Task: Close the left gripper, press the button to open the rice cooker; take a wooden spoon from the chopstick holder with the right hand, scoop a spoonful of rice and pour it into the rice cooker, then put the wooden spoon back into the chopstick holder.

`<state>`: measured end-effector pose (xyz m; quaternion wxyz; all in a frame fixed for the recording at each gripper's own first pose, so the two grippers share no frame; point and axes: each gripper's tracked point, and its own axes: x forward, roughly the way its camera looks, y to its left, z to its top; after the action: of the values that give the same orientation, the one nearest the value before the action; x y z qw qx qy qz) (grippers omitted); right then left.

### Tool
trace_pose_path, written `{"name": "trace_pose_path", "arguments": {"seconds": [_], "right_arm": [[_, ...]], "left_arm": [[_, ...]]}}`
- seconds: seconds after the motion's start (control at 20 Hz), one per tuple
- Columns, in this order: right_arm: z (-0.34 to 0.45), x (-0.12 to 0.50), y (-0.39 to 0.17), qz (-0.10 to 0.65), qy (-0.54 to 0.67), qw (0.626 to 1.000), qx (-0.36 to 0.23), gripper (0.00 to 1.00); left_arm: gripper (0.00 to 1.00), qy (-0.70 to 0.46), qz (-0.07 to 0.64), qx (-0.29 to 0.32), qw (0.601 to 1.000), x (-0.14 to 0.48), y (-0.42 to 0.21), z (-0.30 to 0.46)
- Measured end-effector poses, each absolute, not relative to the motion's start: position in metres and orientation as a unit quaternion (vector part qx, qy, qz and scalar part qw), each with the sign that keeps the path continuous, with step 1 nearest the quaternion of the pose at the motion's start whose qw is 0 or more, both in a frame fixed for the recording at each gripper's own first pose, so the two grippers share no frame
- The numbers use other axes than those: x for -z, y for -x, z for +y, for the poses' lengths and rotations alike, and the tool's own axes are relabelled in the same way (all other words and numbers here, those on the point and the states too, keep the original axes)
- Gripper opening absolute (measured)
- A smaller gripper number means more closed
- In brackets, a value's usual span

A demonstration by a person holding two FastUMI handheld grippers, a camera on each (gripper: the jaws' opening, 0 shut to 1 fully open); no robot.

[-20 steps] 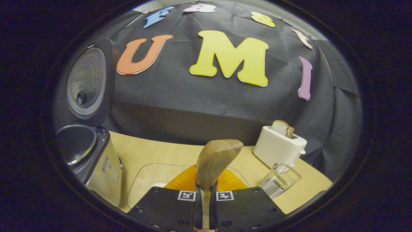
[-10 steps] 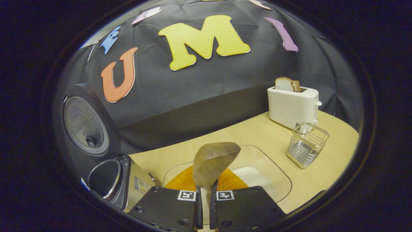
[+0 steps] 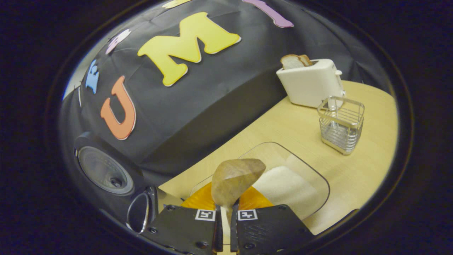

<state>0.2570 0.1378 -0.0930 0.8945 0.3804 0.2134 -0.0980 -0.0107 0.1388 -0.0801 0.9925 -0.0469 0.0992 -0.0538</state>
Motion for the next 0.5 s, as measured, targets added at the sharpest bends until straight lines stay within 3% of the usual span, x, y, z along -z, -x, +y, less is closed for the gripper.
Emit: {"name": "trace_pose_path", "arguments": {"seconds": [0.5], "right_arm": [[0.1298, 0.0955, -0.2622, 0.185, -0.534, 0.822, 0.078, 0.08]], "left_arm": [[0.99, 0.034, 0.115, 0.06, 0.991, 0.0831, 0.0117, 0.132]]}}
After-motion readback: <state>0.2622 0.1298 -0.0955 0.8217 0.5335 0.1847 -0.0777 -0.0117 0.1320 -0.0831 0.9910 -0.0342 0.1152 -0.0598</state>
